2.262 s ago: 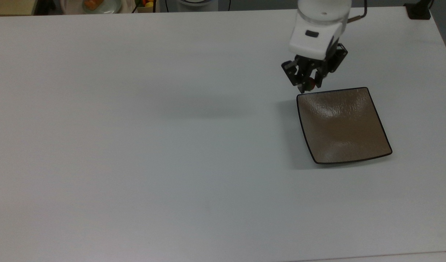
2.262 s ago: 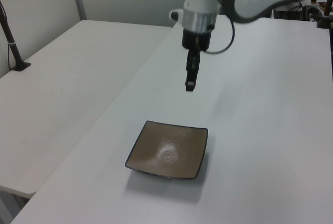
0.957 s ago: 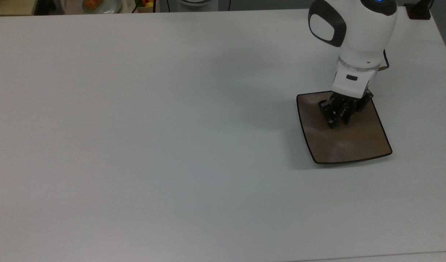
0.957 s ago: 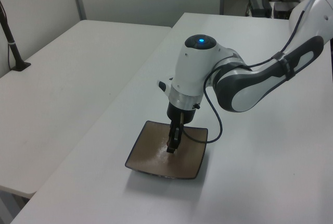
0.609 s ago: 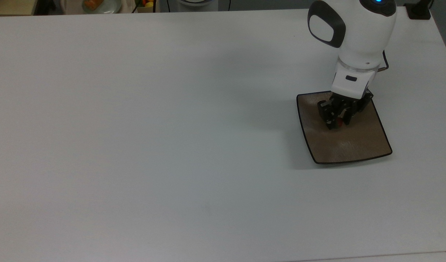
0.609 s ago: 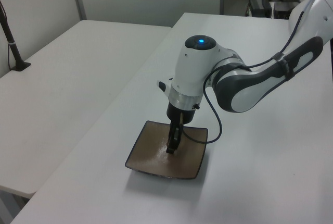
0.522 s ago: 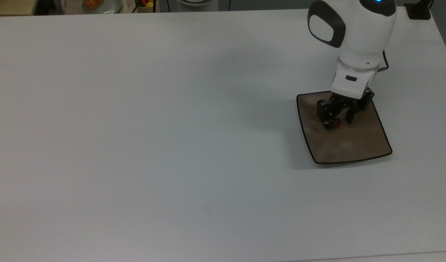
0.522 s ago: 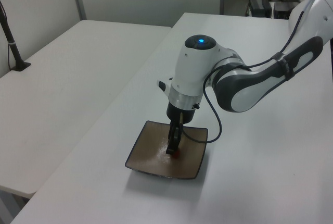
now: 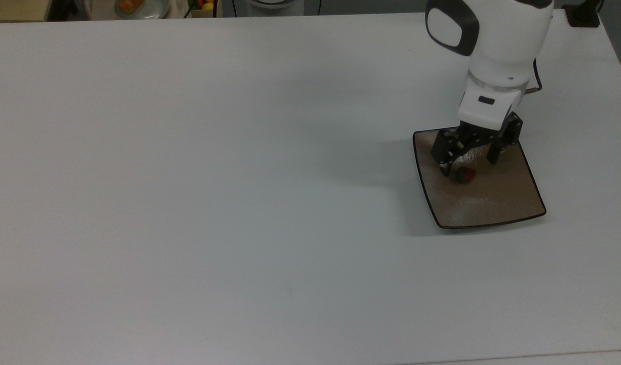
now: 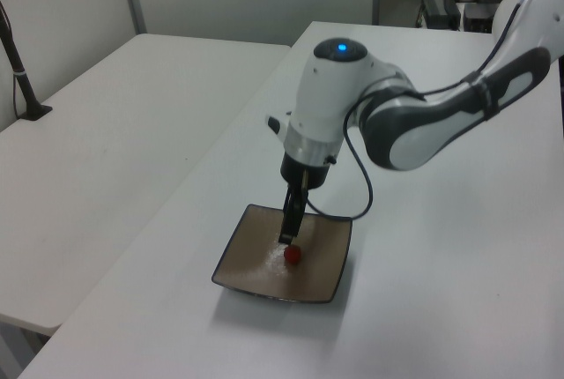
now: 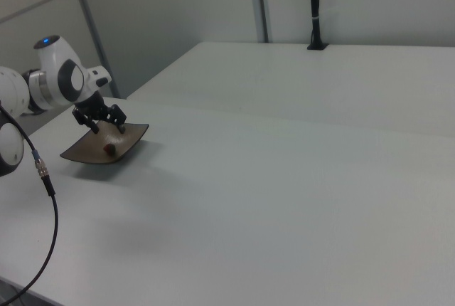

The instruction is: Strawberries on a ceramic plate

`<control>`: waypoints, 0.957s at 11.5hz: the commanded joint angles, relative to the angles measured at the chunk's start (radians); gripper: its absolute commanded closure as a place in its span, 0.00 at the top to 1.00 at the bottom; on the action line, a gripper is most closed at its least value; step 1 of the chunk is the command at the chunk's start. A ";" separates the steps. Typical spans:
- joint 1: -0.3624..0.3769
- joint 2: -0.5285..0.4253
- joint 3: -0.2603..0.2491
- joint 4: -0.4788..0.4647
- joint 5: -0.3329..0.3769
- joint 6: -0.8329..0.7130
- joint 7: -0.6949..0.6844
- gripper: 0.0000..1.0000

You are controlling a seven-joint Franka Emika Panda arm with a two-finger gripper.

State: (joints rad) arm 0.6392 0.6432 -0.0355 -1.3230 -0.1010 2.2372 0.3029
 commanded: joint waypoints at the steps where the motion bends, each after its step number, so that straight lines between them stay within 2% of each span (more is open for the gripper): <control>1: -0.052 -0.153 -0.004 -0.050 -0.003 -0.178 0.015 1.00; 4: -0.093 -0.253 -0.006 -0.047 -0.002 -0.316 0.015 1.00; 9: -0.237 -0.468 -0.009 -0.045 0.004 -0.732 -0.070 1.00; 10: -0.246 -0.487 -0.011 -0.045 0.004 -0.786 -0.073 1.00; 11: -0.286 -0.532 -0.009 -0.051 0.006 -0.832 -0.079 1.00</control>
State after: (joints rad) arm 0.4013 0.2078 -0.0428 -1.3246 -0.1007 1.4984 0.2473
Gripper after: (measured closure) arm 0.000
